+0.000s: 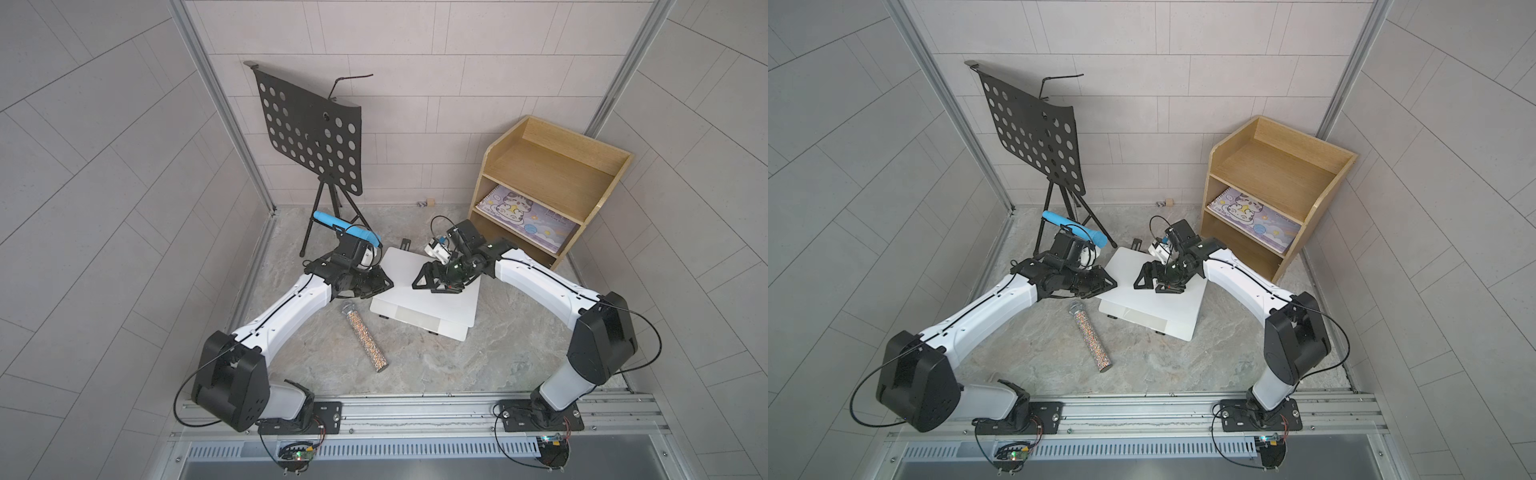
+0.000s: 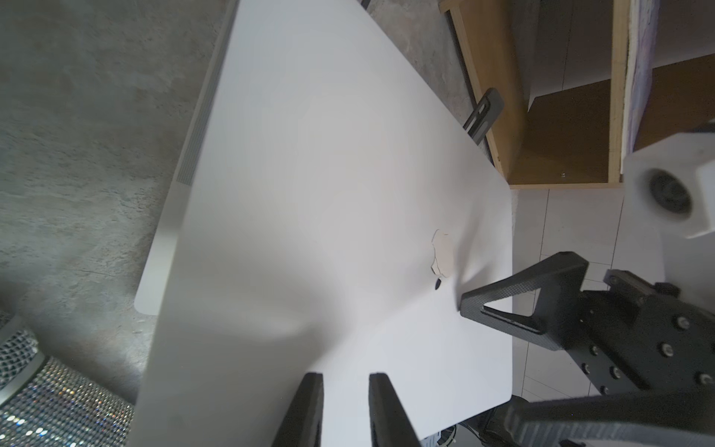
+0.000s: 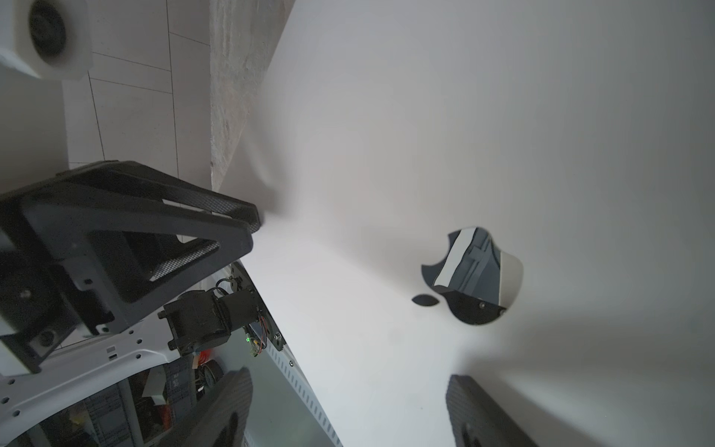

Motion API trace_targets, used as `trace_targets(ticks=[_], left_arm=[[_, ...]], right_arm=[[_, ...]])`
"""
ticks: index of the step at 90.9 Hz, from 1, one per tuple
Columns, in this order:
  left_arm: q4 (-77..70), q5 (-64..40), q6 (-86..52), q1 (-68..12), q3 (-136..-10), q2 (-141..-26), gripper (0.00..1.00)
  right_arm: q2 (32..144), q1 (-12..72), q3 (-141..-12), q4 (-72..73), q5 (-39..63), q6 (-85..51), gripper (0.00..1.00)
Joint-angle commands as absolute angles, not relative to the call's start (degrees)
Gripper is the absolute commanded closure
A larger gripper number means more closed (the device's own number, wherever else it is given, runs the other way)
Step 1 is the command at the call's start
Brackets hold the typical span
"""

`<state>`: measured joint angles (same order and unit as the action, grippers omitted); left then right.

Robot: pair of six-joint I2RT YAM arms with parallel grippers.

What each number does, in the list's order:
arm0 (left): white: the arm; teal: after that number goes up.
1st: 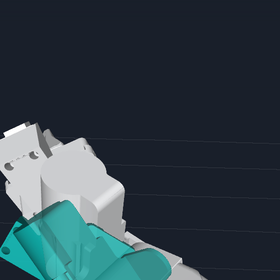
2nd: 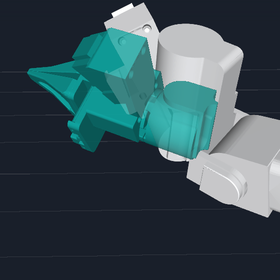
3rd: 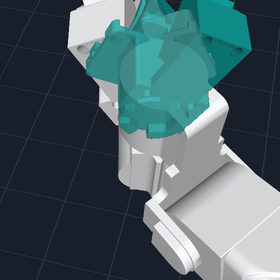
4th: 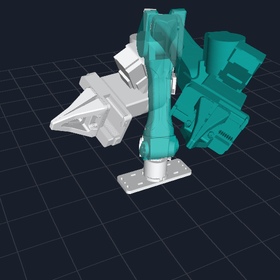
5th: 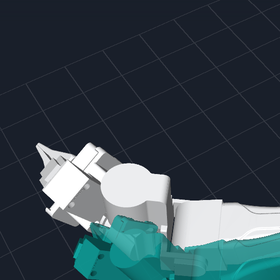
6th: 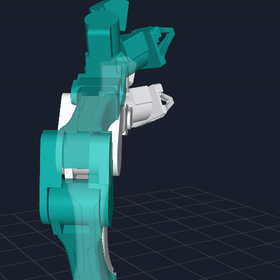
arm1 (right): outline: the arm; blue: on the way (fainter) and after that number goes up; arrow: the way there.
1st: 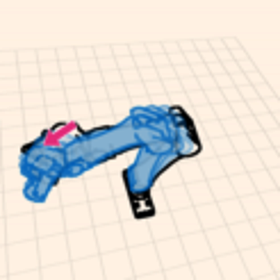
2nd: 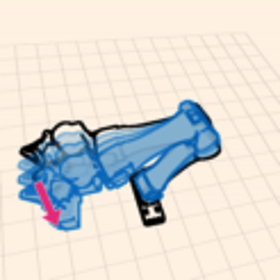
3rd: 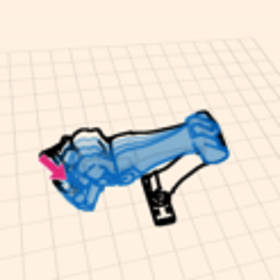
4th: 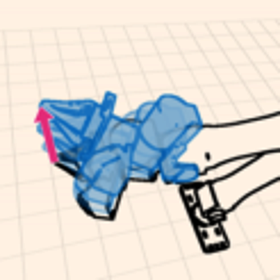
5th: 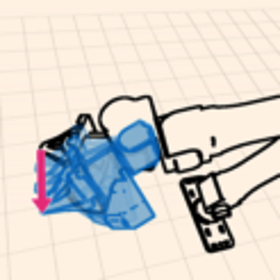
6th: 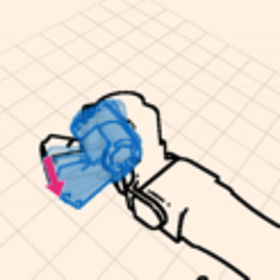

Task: Close the laptop lid and set it aside
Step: Close the lid of the laptop.

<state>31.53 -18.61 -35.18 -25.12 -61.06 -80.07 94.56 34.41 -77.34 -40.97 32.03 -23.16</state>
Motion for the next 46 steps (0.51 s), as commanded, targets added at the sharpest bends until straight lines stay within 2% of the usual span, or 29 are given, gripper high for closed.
trace_targets(ticks=[1, 46], left_arm=[[33.82, -19.40, -34.50, -24.59, -60.08, -81.61, 0.73], [31.08, -17.78, -31.44, -23.84, -58.70, -90.29, 0.71]], right_arm=[[95.89, 35.07, -75.81, -43.86, 32.96, -23.43, 0.17], [95.64, 35.07, -74.74, -43.35, 32.96, -23.59, 0.18]])
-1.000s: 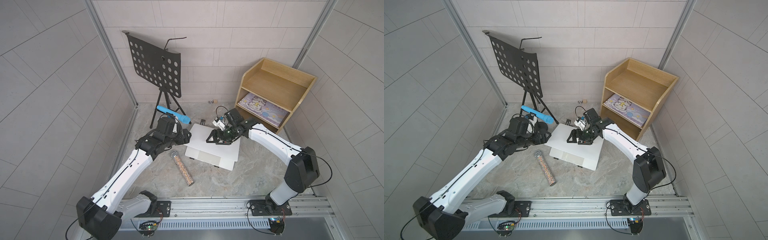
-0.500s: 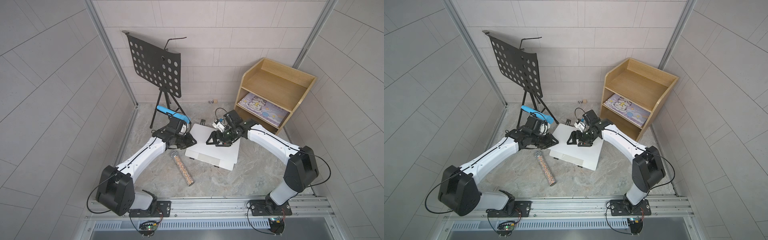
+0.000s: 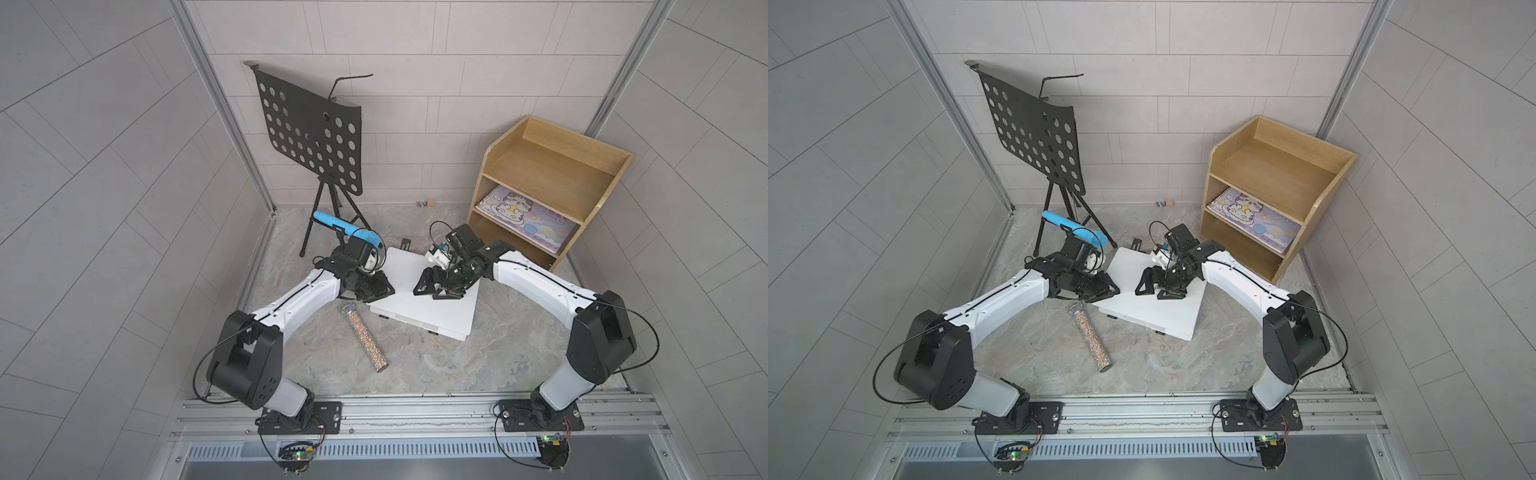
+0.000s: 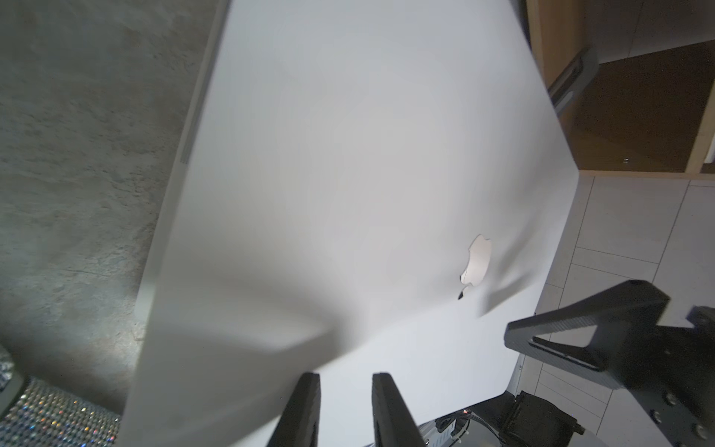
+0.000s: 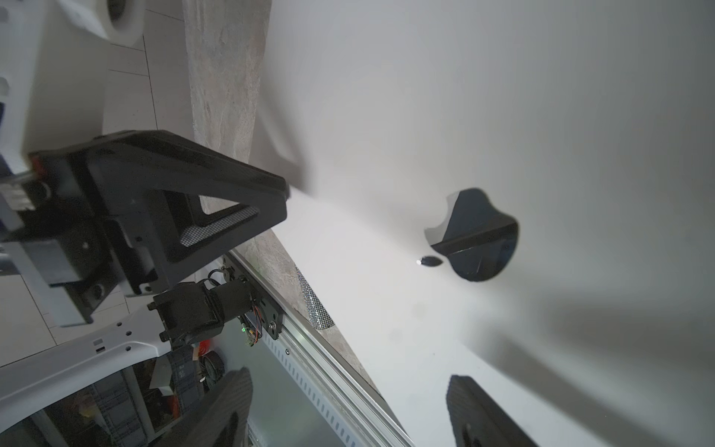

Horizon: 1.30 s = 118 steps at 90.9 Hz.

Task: Close the laptop lid and set it aside
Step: Close the lid of the laptop.

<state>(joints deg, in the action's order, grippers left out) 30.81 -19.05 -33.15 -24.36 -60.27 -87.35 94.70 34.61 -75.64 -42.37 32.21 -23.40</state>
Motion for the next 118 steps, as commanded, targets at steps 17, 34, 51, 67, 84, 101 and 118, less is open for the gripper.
trace_targets(ticks=[17, 34, 51, 67, 84, 101, 118], left_arm=[[28.86, -17.68, -30.65, -23.64, -58.93, -94.42, 0.71], [27.06, -16.91, -29.98, -23.64, -59.71, -98.36, 0.71], [26.34, -16.45, -29.30, -23.60, -60.64, -102.15, 0.71], [25.50, -17.38, -28.89, -23.58, -60.32, -101.73, 0.71], [26.38, -18.47, -27.32, -23.55, -59.67, -94.44, 0.69], [27.37, -20.78, -23.94, -23.59, -58.93, -82.86, 0.60], [27.40, -23.39, -18.55, -26.21, -60.30, -73.61, 0.42]], right_arm=[[94.82, 35.07, -74.12, -42.95, 32.87, -23.80, 0.18], [93.64, 35.07, -73.59, -42.81, 32.53, -24.06, 0.18], [92.53, 35.07, -72.88, -42.77, 32.17, -24.00, 0.18], [90.69, 35.07, -72.23, -42.42, 31.54, -24.00, 0.18], [84.42, 35.07, -68.97, -38.69, 29.81, -23.97, 0.18], [70.68, 35.07, -60.42, -29.16, 21.91, -25.57, 0.18], [52.16, 34.85, -42.75, -12.91, 10.81, -29.03, 0.19]])
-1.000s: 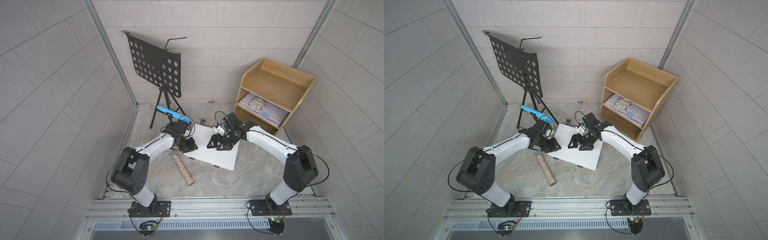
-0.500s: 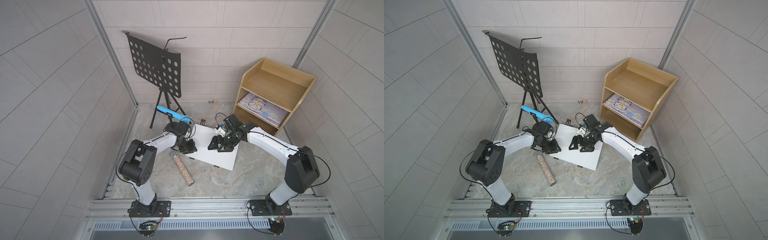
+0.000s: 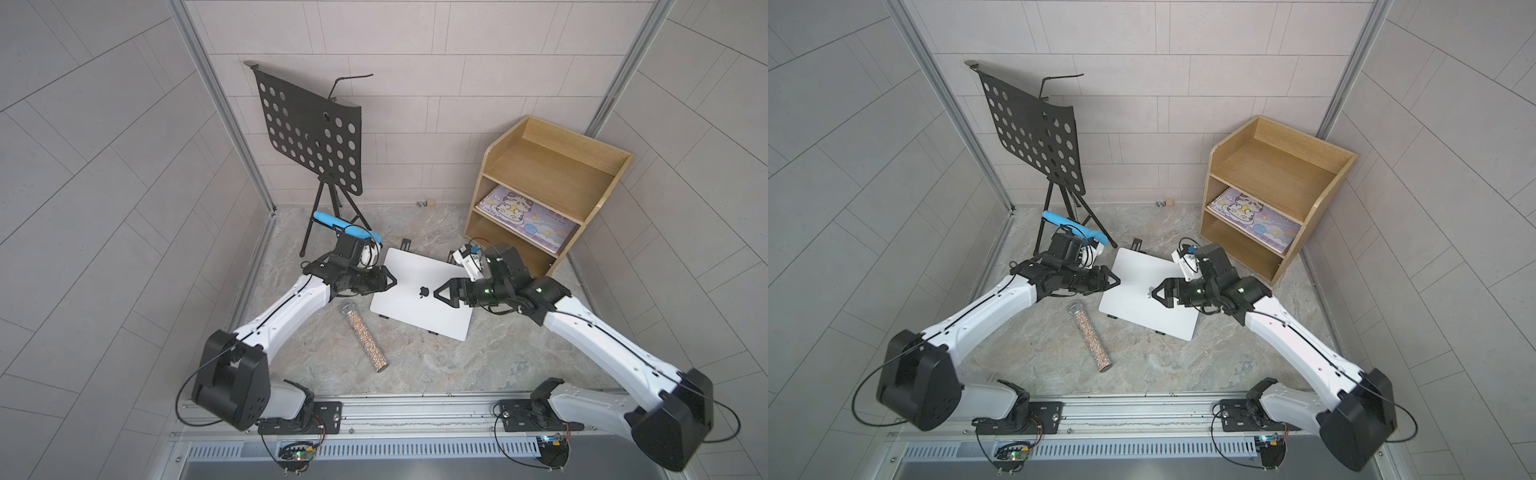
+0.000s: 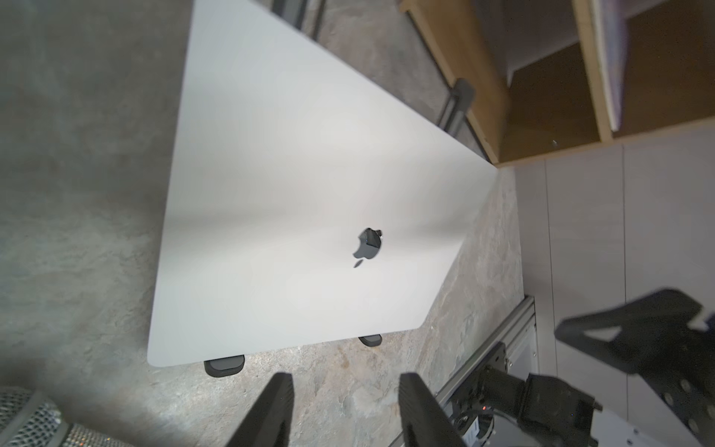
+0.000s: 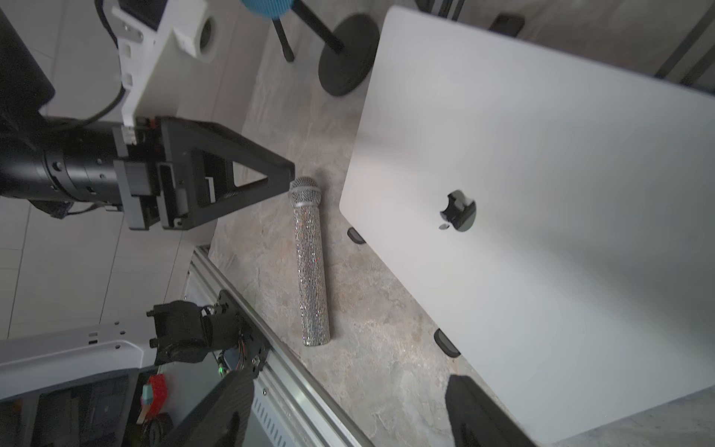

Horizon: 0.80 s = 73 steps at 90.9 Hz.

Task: Close the laptop lid and set it aside
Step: Close the lid of the laptop, then pick up the laptop from the computer stand.

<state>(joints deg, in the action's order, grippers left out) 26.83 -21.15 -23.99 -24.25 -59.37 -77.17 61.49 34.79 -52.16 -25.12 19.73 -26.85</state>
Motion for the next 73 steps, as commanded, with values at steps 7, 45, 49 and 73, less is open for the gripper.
trace_targets(ticks=[7, 45, 49, 73], left_arm=[[27.51, -21.27, -15.18, -29.35, -60.46, -70.75, 0.25], [24.54, -9.01, -15.83, -33.45, -53.70, -67.53, 0.00], [24.61, -7.40, -17.00, -33.13, -53.08, -67.39, 0.00], [23.97, -8.73, -17.94, -32.68, -52.08, -67.15, 0.00]], right_arm=[[44.48, 34.34, -31.21, -1.29, 6.64, -31.90, 0.19], [26.62, 6.51, -0.85, 14.58, 13.51, -58.89, 0.08], [28.27, 3.76, -0.20, 16.39, 17.31, -58.63, 0.08], [45.74, -1.14, -5.20, 20.70, 34.61, -50.14, 0.06]])
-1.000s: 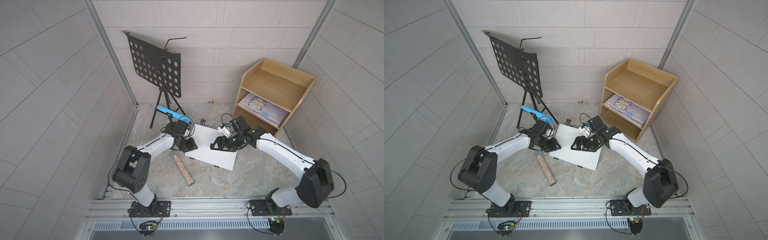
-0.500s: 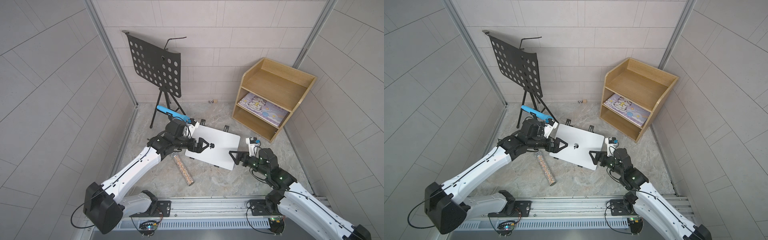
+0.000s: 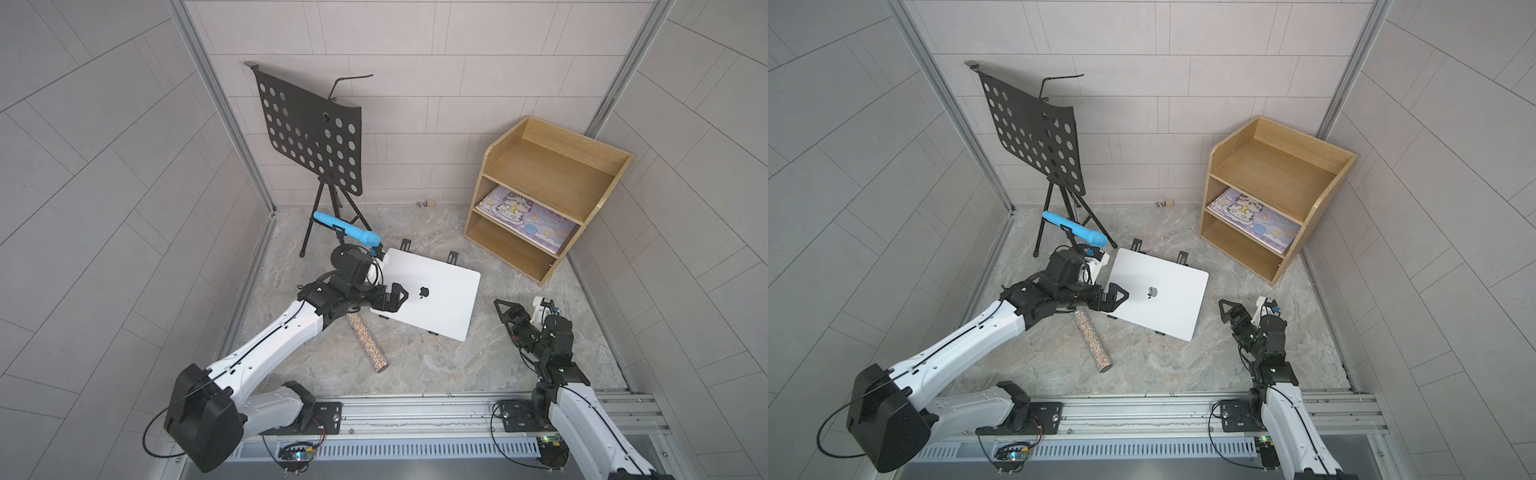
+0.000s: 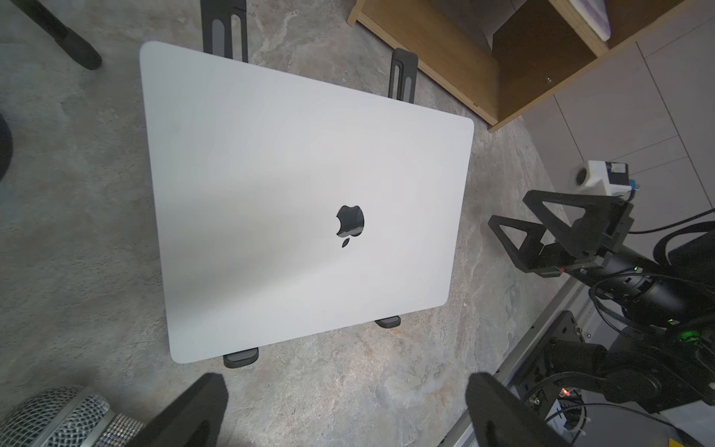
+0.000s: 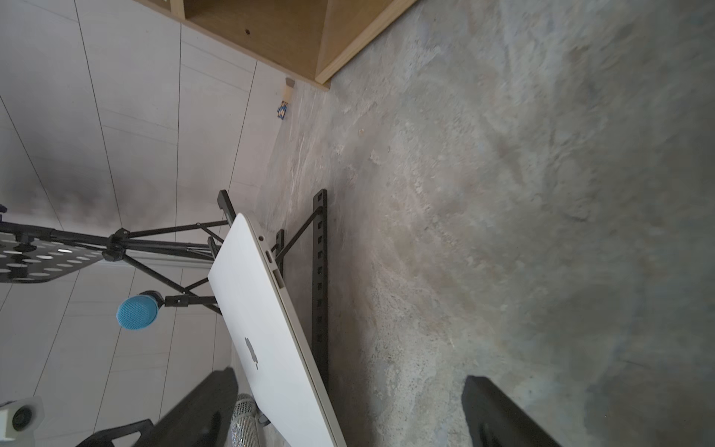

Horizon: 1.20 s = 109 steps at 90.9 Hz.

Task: Close the laptop lid and set it aside
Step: Pick up the laptop from the computer stand.

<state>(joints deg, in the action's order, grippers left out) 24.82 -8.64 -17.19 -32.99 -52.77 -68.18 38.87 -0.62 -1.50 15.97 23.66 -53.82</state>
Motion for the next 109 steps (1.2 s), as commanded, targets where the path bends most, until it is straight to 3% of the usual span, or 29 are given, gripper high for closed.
trace_targets(ticks=[1, 23, 36, 83, 109], left_arm=[[23.89, -8.89, -17.98, -32.69, -52.06, -67.10, 0.00], [24.02, -10.25, -18.10, -32.69, -51.50, -66.16, 0.00], [24.84, -10.49, -17.83, -32.65, -51.67, -65.68, 0.00], [26.40, -11.06, -17.67, -32.63, -52.59, -65.89, 0.00], [27.66, -10.76, -17.45, -32.61, -53.52, -66.58, 0.00]], right_arm=[[46.78, -1.19, -5.67, 20.81, 35.32, -49.86, 0.06], [66.44, -1.23, -14.69, 25.31, 48.02, -45.72, 0.13], [76.48, -1.23, -17.52, 31.40, 53.08, -46.01, 0.23], [96.65, 0.61, -21.27, 52.78, 60.66, -50.06, 0.39], [108.09, 2.01, -21.73, 71.90, 63.52, -57.88, 0.48]])
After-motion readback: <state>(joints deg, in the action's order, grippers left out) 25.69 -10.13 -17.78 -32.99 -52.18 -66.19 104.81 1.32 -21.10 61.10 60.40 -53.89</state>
